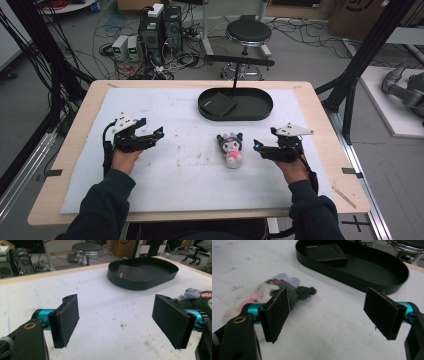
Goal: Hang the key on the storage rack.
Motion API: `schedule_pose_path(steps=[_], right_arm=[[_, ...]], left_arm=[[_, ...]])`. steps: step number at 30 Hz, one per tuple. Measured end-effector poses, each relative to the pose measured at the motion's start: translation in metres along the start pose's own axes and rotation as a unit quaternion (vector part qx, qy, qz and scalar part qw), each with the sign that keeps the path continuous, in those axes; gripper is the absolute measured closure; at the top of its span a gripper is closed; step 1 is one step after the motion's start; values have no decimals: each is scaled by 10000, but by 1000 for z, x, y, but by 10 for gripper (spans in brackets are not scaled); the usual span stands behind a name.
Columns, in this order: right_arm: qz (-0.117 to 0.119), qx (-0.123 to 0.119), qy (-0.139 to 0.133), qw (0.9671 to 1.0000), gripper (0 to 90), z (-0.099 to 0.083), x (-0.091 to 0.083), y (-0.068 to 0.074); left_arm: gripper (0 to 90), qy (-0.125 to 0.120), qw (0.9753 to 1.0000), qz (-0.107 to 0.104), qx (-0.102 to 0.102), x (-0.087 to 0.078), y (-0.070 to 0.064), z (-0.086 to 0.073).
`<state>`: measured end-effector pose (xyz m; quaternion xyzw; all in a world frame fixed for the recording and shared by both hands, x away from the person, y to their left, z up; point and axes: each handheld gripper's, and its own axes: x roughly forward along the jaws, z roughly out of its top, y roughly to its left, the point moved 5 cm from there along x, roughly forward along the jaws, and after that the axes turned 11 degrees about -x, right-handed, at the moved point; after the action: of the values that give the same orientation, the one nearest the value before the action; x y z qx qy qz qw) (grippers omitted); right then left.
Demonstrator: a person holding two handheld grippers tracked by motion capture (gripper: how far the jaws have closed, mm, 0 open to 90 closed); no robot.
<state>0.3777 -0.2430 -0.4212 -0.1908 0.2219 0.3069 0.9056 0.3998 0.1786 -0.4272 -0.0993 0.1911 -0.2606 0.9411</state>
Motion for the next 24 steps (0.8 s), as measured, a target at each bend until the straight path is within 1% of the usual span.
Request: schedule_pose_path(steps=[1,3,5,9,10,11,12,13,14,15,16,17,19,20,21,22,23,24], right_arm=[[54,4,22,10000,210,2,2,4],[184,126,19,9997,210,6,7,11],[266,148,33,9995,210,10,11,18],[403,28,154,9991,211,15,21,32],[403,28,154,9991,211,15,21,32],[407,7,190,9990,211,15,24,36],[472,-54,293,9984,211,17,29,44],[472,-54,293,9984,211,17,29,44],[518,-137,378,9979,210,19,35,53],[513,-203,414,9976,210,20,38,56],[513,-203,414,9976,210,20,38,56],[550,-261,532,9967,210,22,45,67],[485,-408,668,9957,210,23,52,76],[485,-408,668,9957,210,23,52,76],[309,-613,887,9937,201,20,60,81],[128,-758,1045,9915,209,18,62,80],[33,-857,1167,9895,244,15,63,78],[58,-920,1287,9874,267,13,63,75]], left_arm=[[215,-20,10000,19,-35,-2,2,-3],[215,-6,10000,19,11,-4,2,-4],[215,-14,10000,28,49,-6,3,-3],[215,69,9998,98,128,-11,9,-4],[215,69,9998,98,128,-11,9,-4],[215,80,9998,109,118,-12,10,-5],[215,75,9999,141,61,-14,15,-6],[215,75,9999,141,61,-14,15,-6],[215,70,9998,171,-8,-15,18,-7],[215,98,9998,176,-27,-15,19,-8],[215,98,9998,176,-27,-15,19,-8],[215,140,9997,182,-81,-14,19,-10],[215,136,9997,165,-112,-13,19,-11],[219,136,9997,165,-112,-13,19,-11],[219,154,9997,158,-102,-13,19,-12],[219,154,9997,157,-104,-13,19,-12],[219,155,9997,136,-133,-13,19,-12],[219,167,9997,143,-138,-13,19,-13]])
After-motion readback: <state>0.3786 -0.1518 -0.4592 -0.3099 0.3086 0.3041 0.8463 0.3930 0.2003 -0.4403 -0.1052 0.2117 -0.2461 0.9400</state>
